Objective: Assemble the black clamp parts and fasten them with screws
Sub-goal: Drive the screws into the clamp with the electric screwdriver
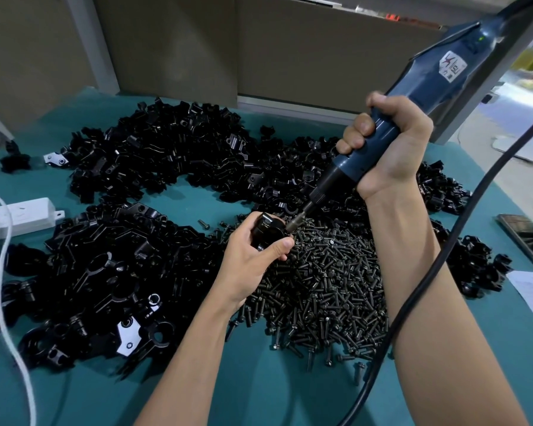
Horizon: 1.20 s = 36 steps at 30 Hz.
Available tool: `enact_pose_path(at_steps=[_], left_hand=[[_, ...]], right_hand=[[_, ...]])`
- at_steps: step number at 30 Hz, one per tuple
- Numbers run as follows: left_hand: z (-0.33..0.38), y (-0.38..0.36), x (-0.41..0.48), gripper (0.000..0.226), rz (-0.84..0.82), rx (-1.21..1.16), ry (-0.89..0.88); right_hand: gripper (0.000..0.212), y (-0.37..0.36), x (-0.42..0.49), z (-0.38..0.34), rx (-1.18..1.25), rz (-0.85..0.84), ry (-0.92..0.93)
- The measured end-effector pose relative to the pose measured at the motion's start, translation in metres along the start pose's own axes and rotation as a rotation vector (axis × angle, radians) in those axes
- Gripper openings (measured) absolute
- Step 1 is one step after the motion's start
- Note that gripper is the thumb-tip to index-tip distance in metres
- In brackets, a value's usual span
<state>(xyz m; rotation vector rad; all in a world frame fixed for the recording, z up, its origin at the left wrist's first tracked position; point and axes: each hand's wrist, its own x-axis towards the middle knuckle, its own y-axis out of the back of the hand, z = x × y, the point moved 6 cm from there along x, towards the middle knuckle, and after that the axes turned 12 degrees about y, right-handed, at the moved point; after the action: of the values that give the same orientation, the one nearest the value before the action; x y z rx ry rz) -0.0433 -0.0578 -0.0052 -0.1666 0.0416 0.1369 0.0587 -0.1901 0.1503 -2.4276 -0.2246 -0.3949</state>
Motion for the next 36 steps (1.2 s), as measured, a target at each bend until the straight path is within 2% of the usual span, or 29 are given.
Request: enact_pose_path(at_steps=[30, 32, 36], left_hand=[[-0.0019, 0.0027, 0.0007, 0.023, 0.022, -0.07, -0.001], [-0.0026, 0.0013, 0.0004, 0.028, 0.009, -0.088, 0.017], [-0.0054, 0.0001, 0.0022, 0.052, 0.018, -0.111, 0.052]], right_hand=[[0.01, -0.0018, -0.0015, 0.0014, 0.014, 0.023, -0.004], [0.008, -0.0023, -0.0027, 0.001, 0.023, 0.006, -0.003], [0.006, -0.006, -0.0049, -0.0024, 0.09, -0.109, 0.0]])
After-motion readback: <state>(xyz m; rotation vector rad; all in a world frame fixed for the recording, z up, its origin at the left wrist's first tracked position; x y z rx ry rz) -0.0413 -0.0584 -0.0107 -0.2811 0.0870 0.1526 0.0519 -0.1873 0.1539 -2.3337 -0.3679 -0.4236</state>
